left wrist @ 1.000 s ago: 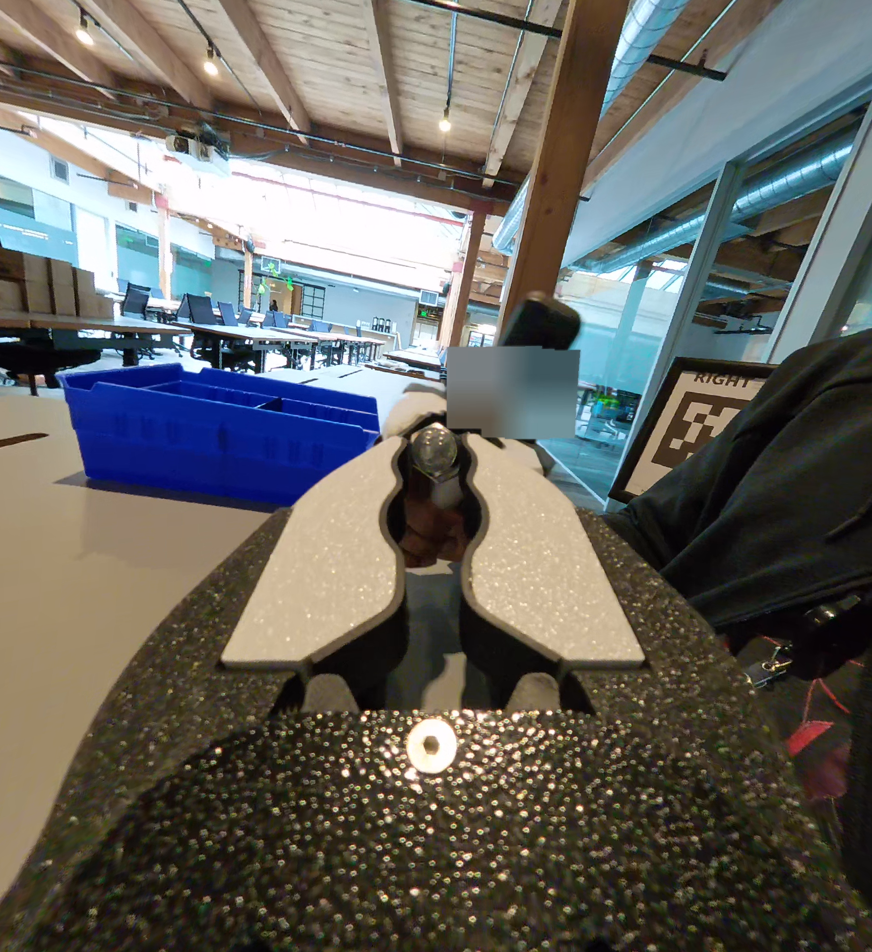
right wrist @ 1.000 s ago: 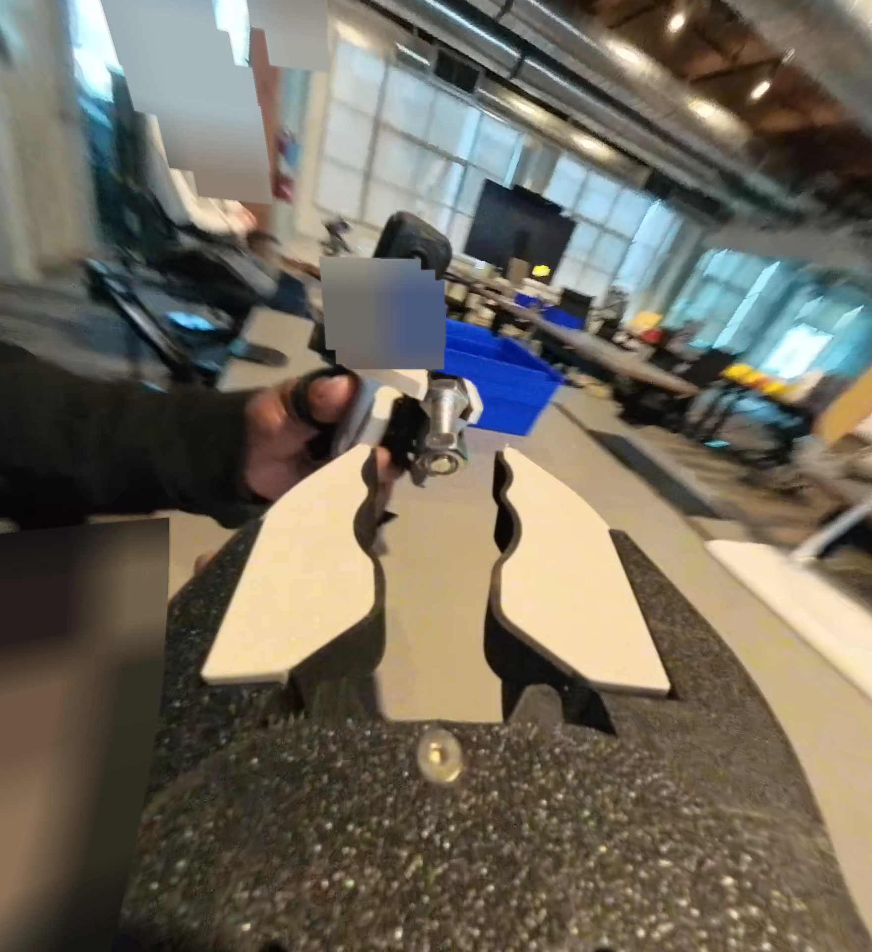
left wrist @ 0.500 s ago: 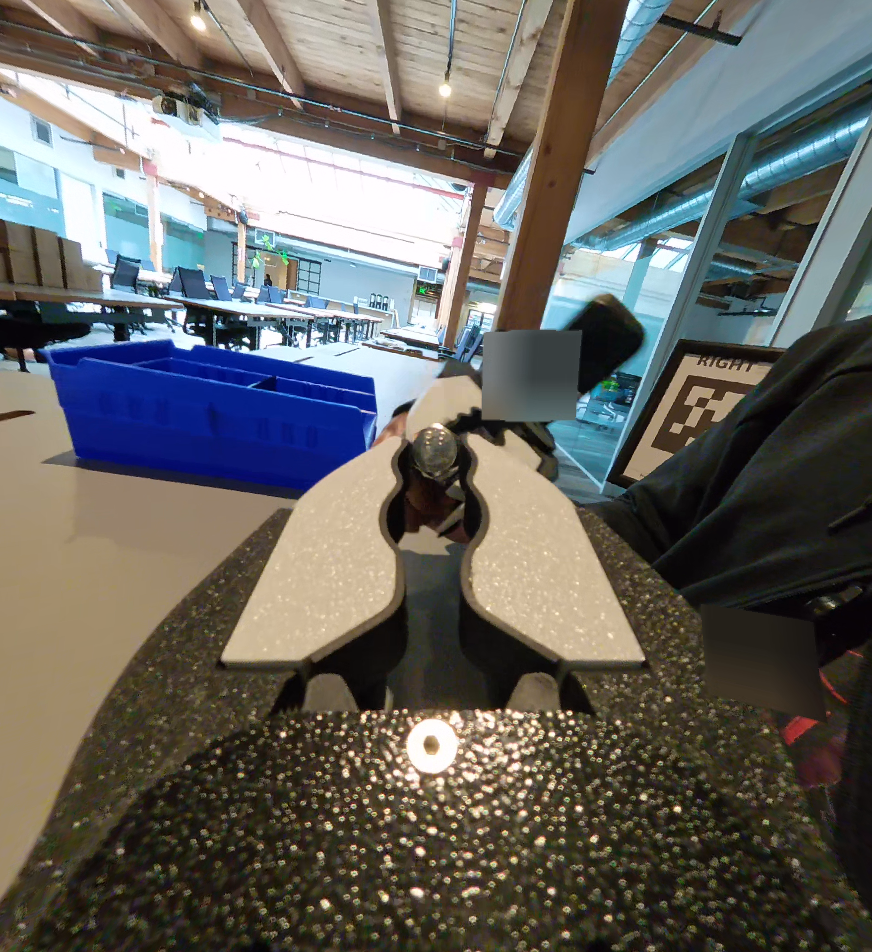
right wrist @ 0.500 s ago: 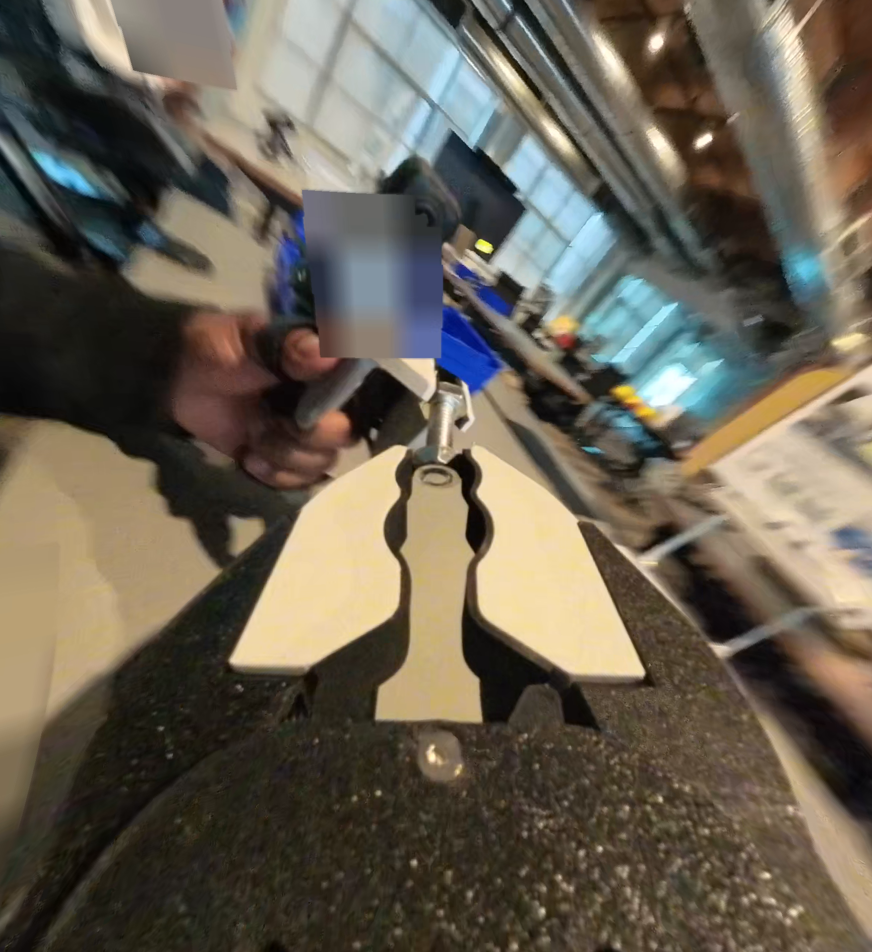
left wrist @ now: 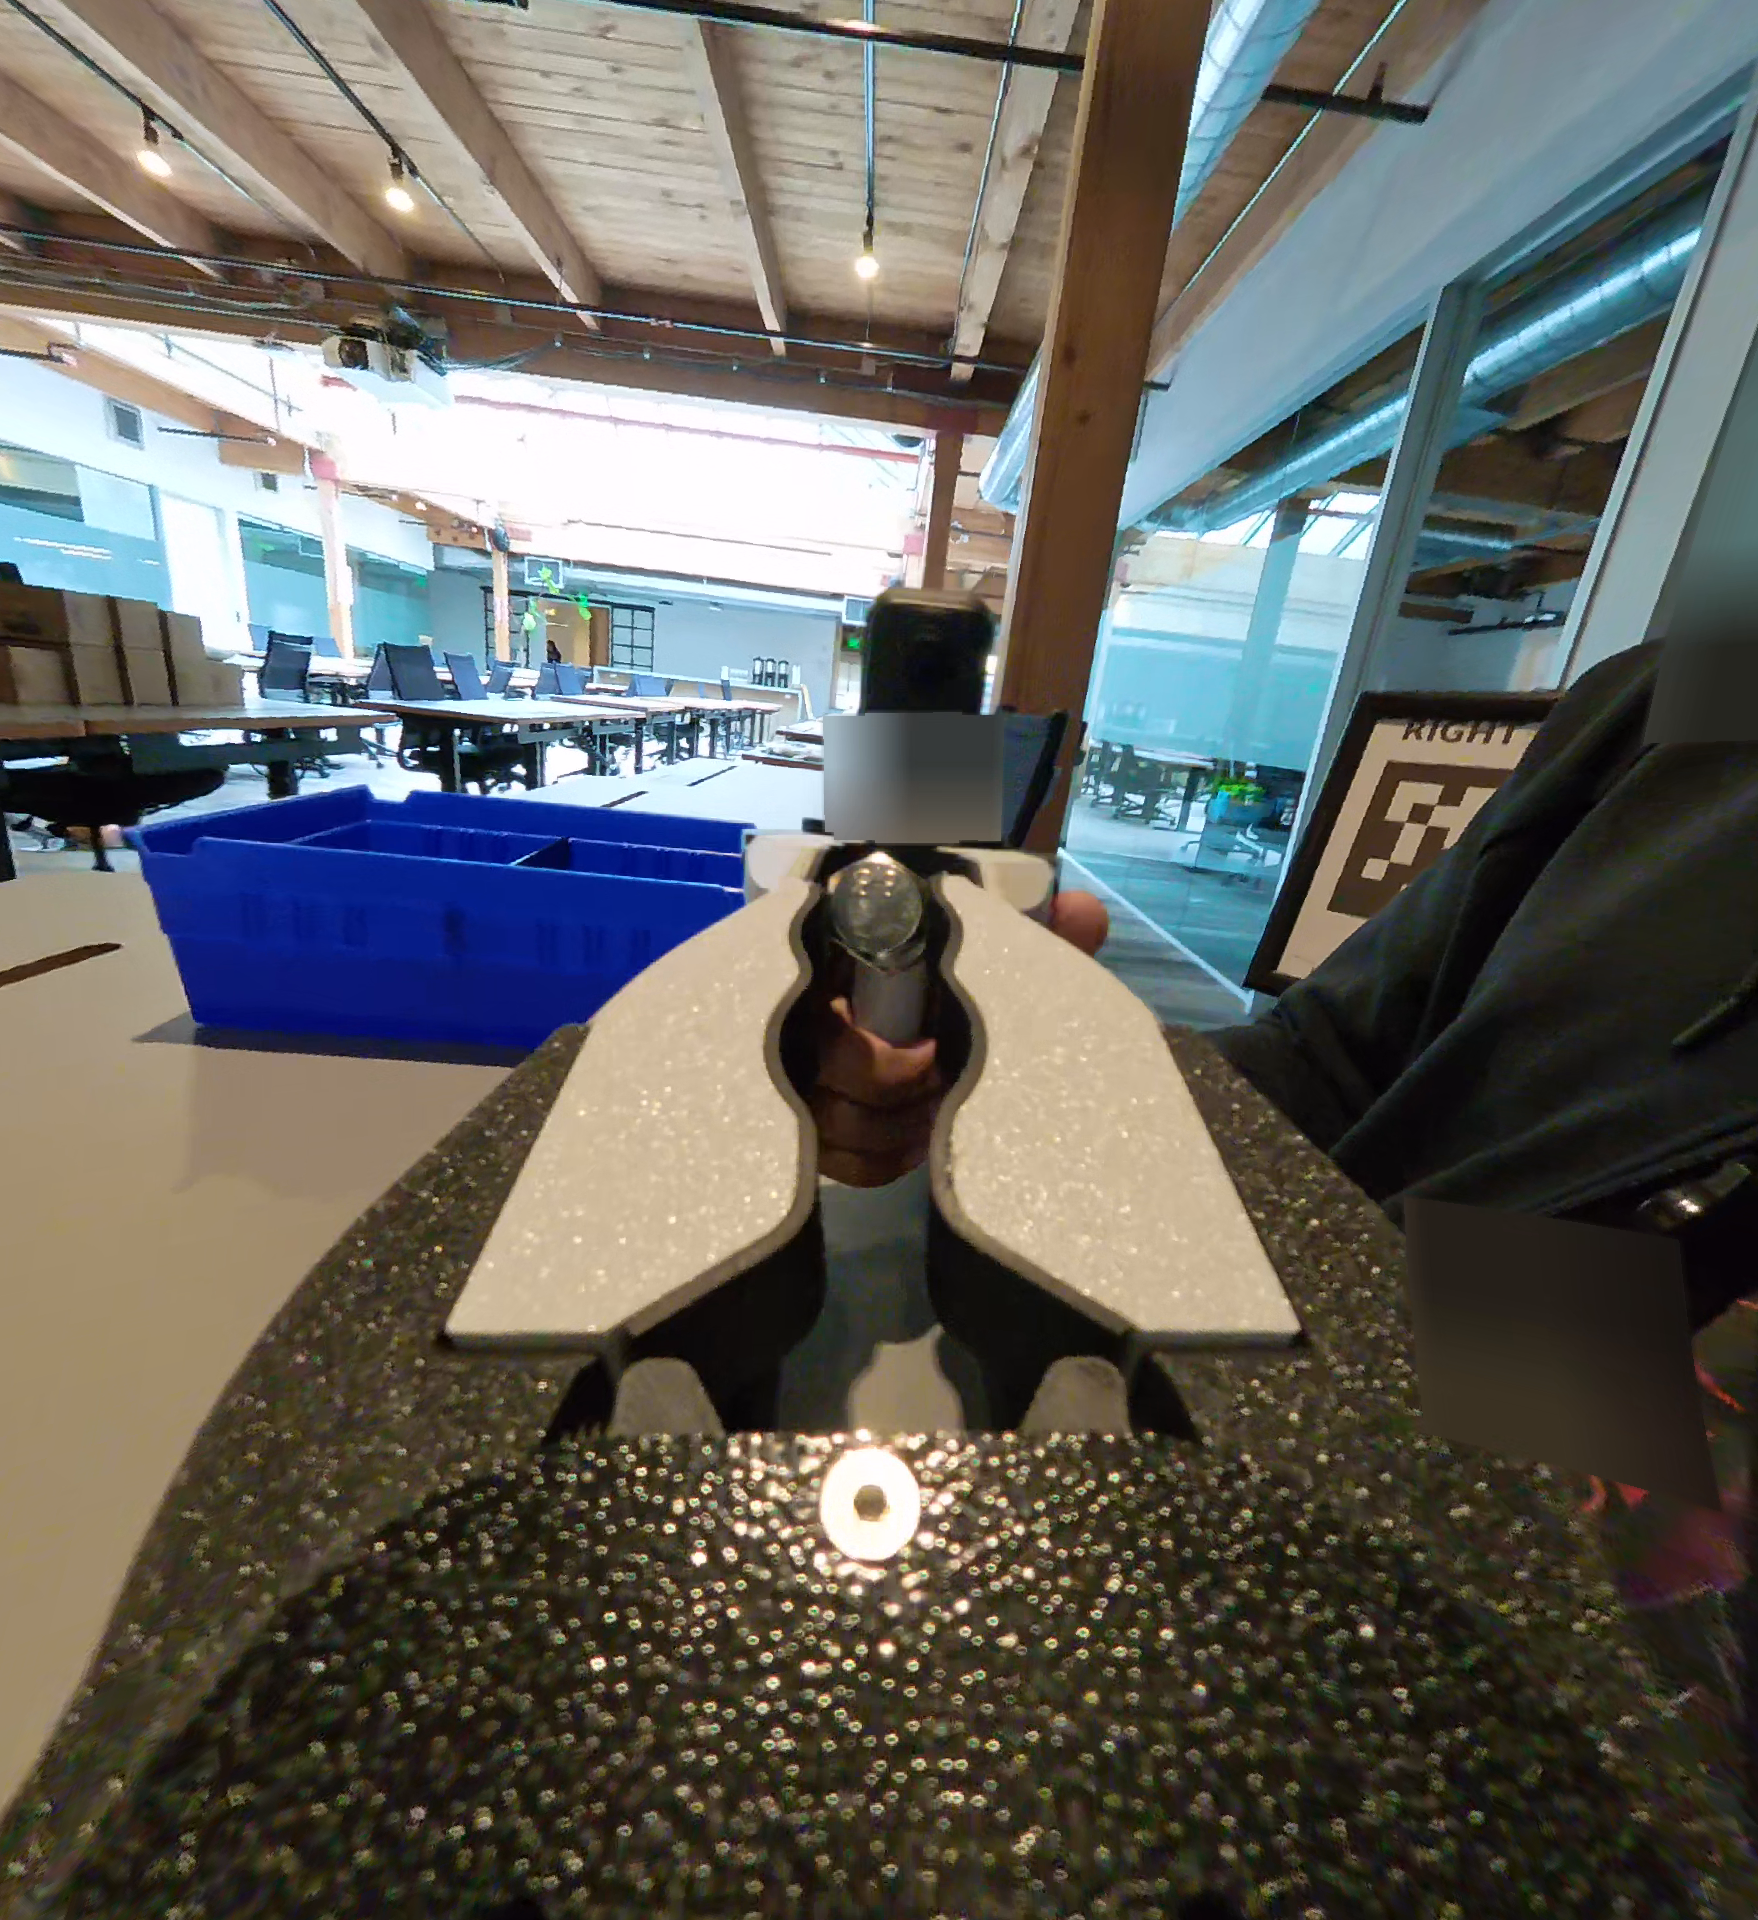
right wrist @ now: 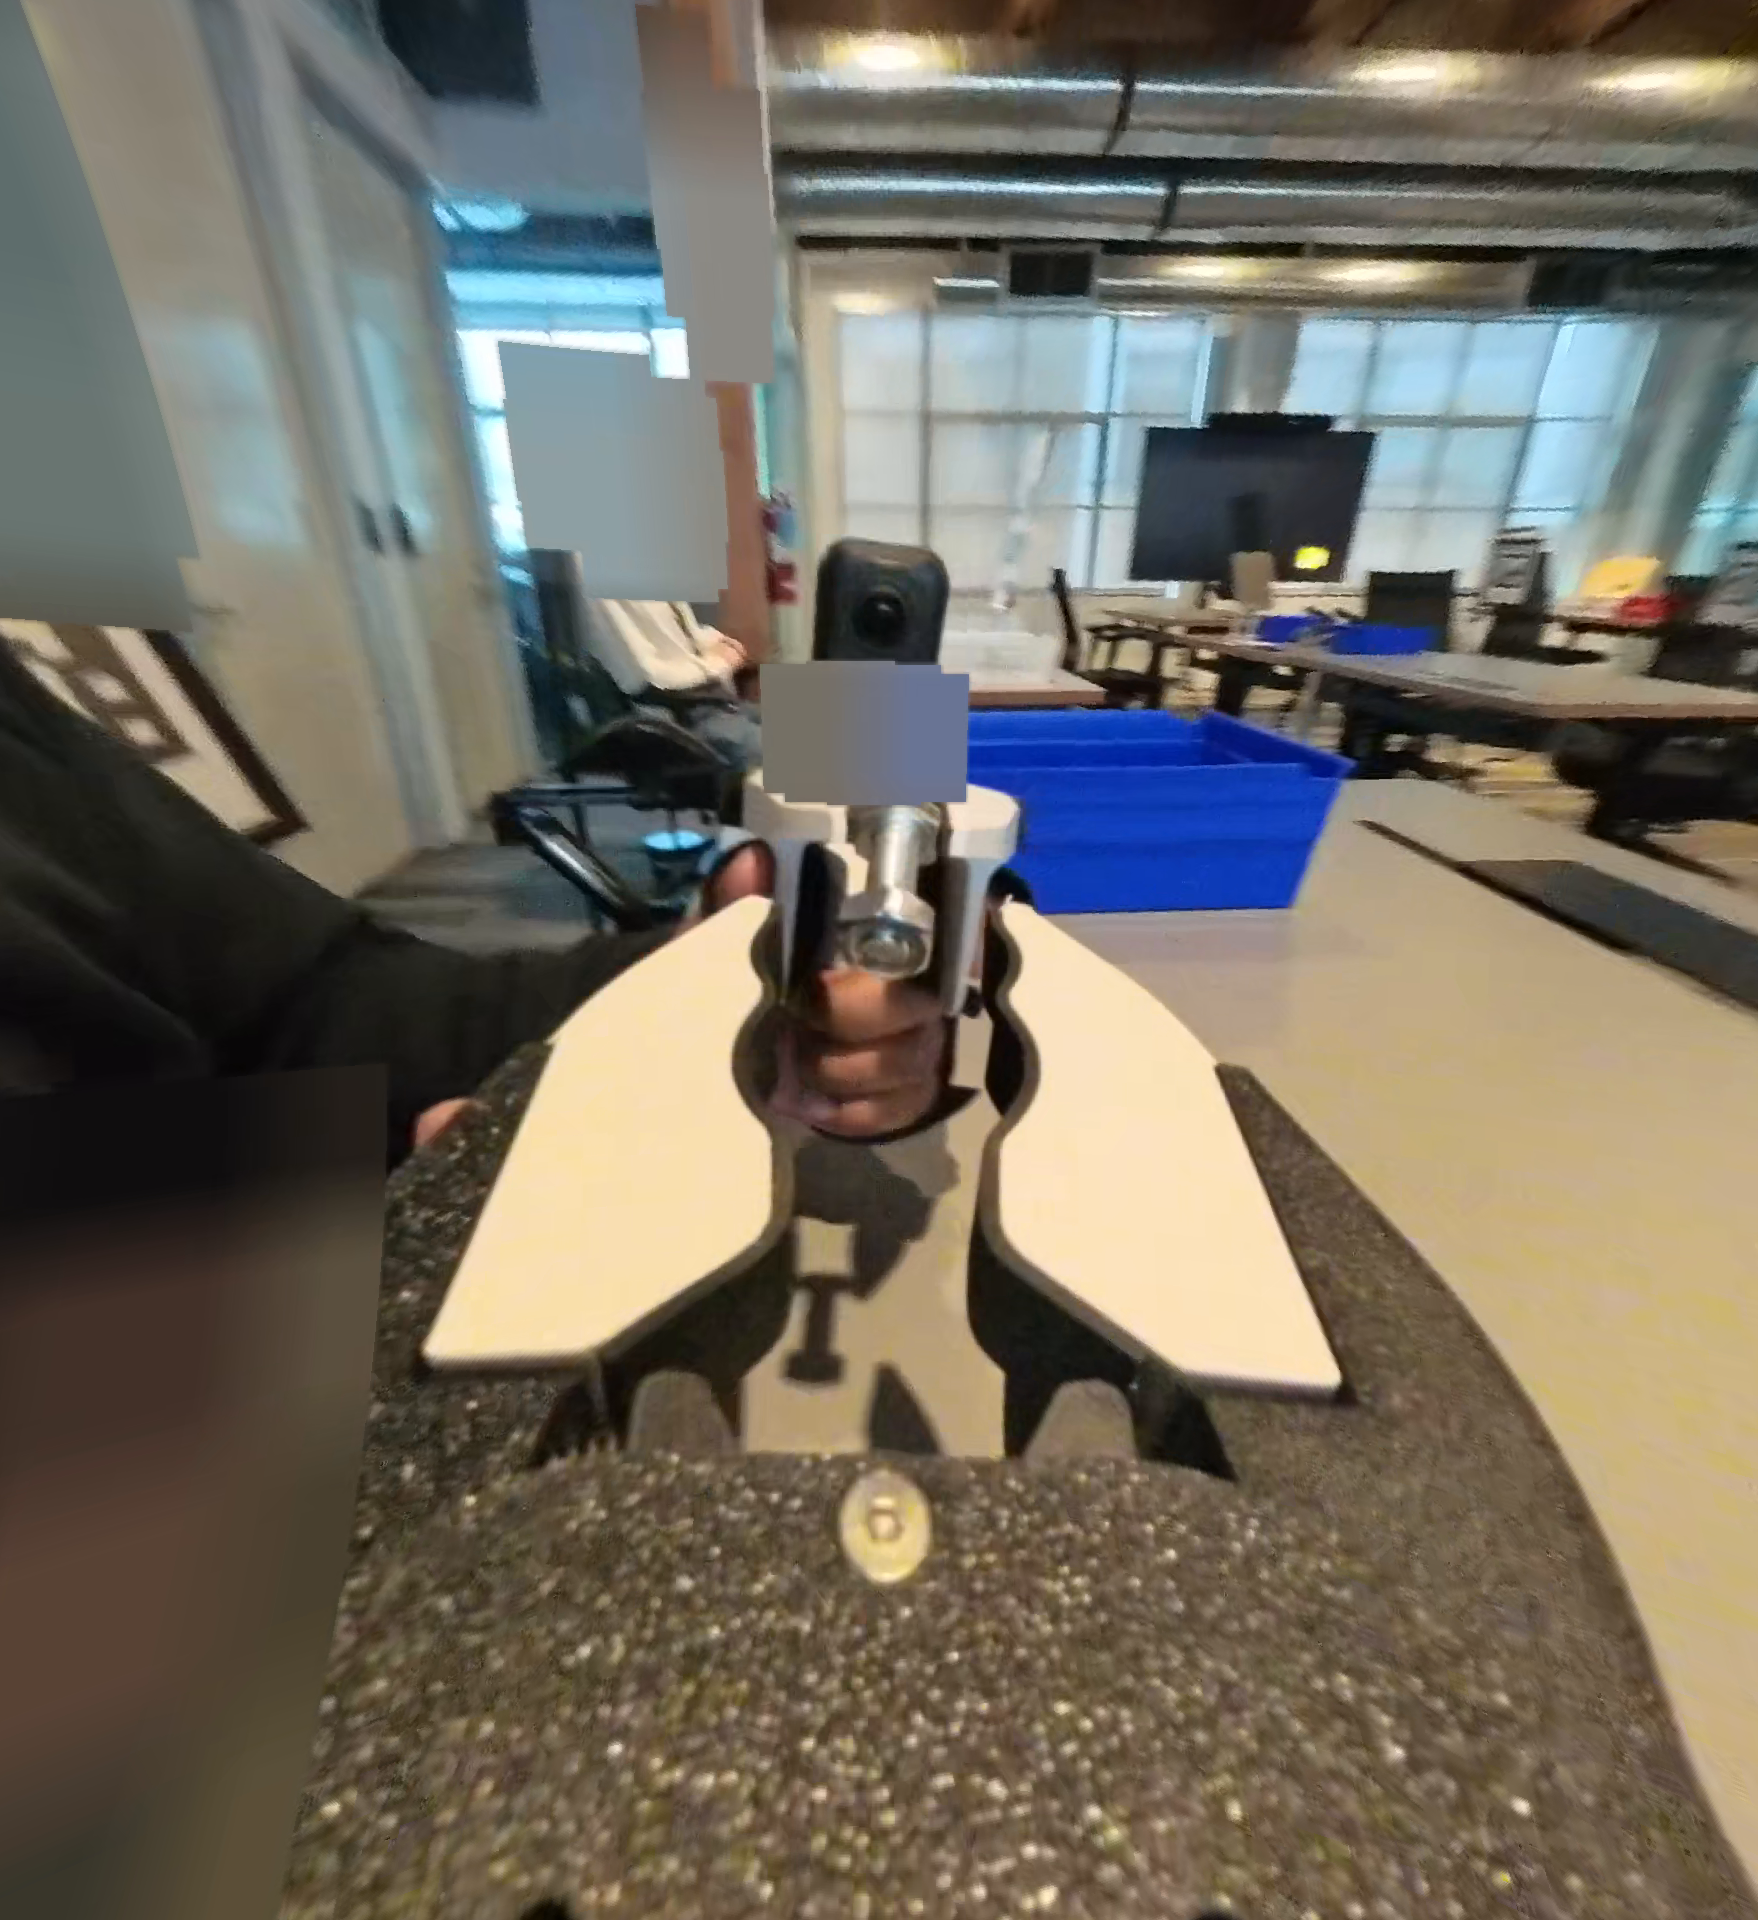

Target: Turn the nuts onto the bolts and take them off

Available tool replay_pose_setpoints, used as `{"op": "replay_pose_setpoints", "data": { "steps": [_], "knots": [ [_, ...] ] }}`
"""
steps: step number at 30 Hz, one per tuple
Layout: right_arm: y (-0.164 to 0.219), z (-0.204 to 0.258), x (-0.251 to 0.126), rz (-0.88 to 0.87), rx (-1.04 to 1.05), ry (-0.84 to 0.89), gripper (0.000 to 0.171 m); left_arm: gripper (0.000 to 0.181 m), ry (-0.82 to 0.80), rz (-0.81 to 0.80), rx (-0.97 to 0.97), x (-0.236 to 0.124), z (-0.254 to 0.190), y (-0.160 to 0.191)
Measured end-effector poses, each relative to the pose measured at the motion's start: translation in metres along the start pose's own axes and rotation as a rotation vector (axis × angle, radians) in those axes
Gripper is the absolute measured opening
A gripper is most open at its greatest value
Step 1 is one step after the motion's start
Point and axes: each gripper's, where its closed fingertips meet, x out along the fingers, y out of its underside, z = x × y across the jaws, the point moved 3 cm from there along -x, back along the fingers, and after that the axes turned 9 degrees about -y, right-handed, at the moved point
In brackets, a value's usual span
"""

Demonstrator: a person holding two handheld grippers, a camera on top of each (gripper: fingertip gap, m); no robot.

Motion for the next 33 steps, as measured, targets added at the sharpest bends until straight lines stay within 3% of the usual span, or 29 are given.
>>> {"op": "replay_pose_setpoints", "data": {
  "steps": [5, 8, 16, 18, 20, 22, 27, 33],
  "knots": [
    [0.006, 0.001, 0.003, 0.036, 0.049, -0.035, 0.029, 0.017, -0.006, 0.02, 0.031, 0.002, -0.002, 0.002],
    [0.009, 0.002, 0.005, 0.088, -0.029, 0.005, 0.018, 0.017, -0.002, 0.023, 0.033, 0.003, -0.002, 0.003],
    [0.016, -0.005, 0.005, 0.393, -0.708, 0.391, 0.018, 0.017, -0.04, 0.052, -0.028, 0.002, 0.007, 0.007],
    [0.016, -0.002, 0.006, 0.354, -0.664, 0.357, 0.023, 0.017, -0.028, 0.035, -0.024, 0.002, 0.005, 0.005],
    [0.012, -0.001, 0.006, 0.276, -0.533, 0.299, 0.041, 0.017, -0.023, 0.016, -0.015, 0.001, 0.004, 0.002],
    [0.006, -0.001, 0.004, 0.178, -0.372, 0.226, 0.045, 0.016, -0.017, 0.003, -0.014, 0.0, 0.003, 0.0],
    [-0.002, -0.003, -0.002, 0.007, -0.064, 0.073, 0.037, 0.017, -0.013, 0.009, -0.002, 0.002, 0.002, 0.001],
    [0.008, -0.003, 0.004, -0.001, 0.159, -0.065, 0.03, 0.017, 0.001, 0.007, 0.019, 0.002, -0.002, 0.001]
  ]
}}
